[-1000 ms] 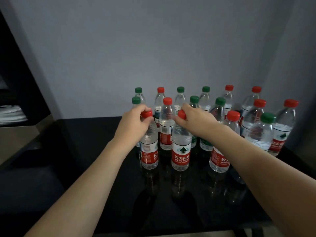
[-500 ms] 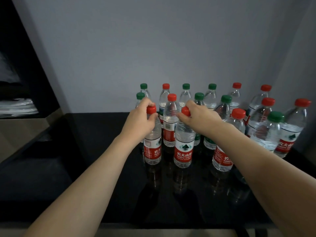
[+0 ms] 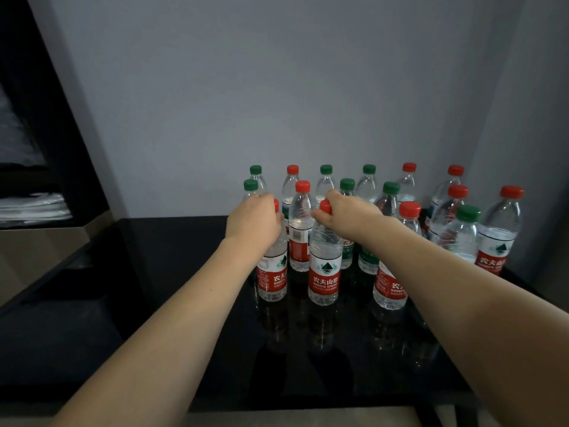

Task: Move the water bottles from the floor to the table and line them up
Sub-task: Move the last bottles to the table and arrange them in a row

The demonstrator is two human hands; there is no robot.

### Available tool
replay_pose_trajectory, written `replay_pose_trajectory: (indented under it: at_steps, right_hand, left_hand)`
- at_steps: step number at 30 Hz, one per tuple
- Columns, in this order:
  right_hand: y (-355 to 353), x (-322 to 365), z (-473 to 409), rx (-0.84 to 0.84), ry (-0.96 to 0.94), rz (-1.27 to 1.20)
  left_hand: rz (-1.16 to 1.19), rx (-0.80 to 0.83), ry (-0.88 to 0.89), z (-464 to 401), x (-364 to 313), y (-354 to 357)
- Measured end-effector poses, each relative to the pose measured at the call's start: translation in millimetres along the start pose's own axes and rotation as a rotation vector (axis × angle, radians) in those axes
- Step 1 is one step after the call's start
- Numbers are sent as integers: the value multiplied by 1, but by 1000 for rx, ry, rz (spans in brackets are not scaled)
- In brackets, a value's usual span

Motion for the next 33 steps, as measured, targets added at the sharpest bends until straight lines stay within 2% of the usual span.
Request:
replay_pose_trajectory:
  at_steps: [2,7,12,21,25,29,33]
  right_hand:
    - [-6,5,4,28,-12,30]
    - [-26,18,18,65,-66,135]
    - [-43,41,28,81,-95,65]
    - [-68,154,-24,41,-268,-82]
    - [-42,220,-80,64,-352,-113]
    - [10,280,-154,108,-398,-149]
    - [69,328,-232,209,-435,-197]
  left_hand:
    - [12,35,-41,1,0,-7]
    - [207,97,-163,13,15,-26]
    - [296,64,-189,30,48,-56]
    - [253,29,-215,-6,151,-115]
    - [159,-1,-177,-35,204,-113]
    - [58,14,-126,-76,272,-82]
    - [39,5,-169,-118,350,-46]
Point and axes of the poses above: each hand's wrist, its own z-axis away from the middle knuckle, its own y-axis out of the palm, x = y × z, the point moved 5 cm from there along -z, towards the middle knuckle, and after that the axes turned 8 degrees about -x, right-handed, at the moved point
